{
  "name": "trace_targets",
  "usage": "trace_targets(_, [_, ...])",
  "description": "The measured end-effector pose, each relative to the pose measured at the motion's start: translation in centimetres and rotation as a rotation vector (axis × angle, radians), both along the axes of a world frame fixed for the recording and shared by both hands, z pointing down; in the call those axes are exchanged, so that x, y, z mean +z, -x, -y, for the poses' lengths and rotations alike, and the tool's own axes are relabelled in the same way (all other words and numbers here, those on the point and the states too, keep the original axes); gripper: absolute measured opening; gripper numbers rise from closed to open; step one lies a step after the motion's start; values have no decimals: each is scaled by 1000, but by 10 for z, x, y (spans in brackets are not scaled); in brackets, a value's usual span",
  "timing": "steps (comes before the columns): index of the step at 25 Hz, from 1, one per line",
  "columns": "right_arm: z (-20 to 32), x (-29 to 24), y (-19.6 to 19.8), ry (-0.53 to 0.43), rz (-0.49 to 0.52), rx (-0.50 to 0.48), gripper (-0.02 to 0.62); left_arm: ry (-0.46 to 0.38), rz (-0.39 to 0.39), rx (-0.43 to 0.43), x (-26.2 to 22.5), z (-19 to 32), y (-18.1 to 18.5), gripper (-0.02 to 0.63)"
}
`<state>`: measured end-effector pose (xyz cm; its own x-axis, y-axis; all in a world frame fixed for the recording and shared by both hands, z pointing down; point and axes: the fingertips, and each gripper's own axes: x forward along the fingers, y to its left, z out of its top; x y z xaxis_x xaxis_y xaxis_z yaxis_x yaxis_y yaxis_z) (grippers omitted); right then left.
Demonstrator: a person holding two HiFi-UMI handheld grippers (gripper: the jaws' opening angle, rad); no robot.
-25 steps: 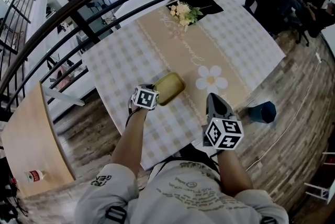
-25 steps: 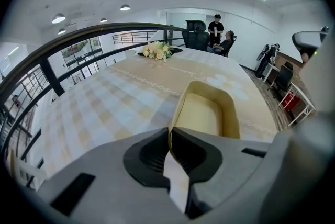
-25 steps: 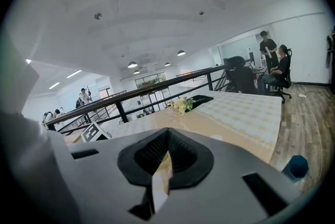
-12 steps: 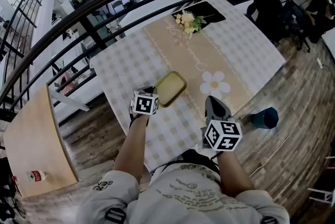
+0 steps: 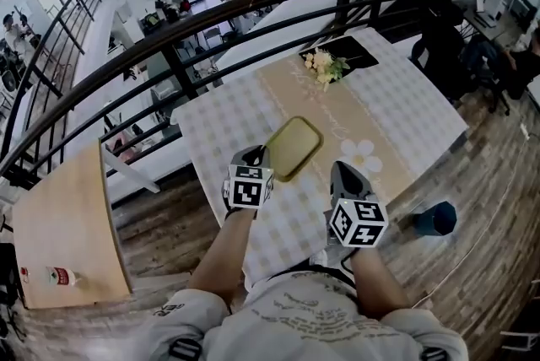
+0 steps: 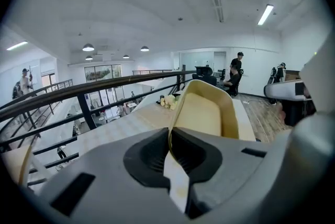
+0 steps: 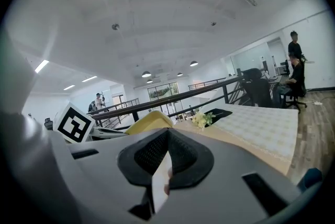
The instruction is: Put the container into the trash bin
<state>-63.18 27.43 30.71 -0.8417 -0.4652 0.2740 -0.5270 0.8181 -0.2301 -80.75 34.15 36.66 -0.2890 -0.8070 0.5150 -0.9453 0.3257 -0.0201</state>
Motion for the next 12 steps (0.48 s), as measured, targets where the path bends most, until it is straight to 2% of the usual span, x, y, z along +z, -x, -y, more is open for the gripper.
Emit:
trace_targets(5, [-13,-23,13,-49,36,-42,2,-117,17,-83,-54,-34,3,25])
trace_targets(12, [-32,-39,14,-88,57,-76,2,-207,24,-132,-98,-78,-7,25])
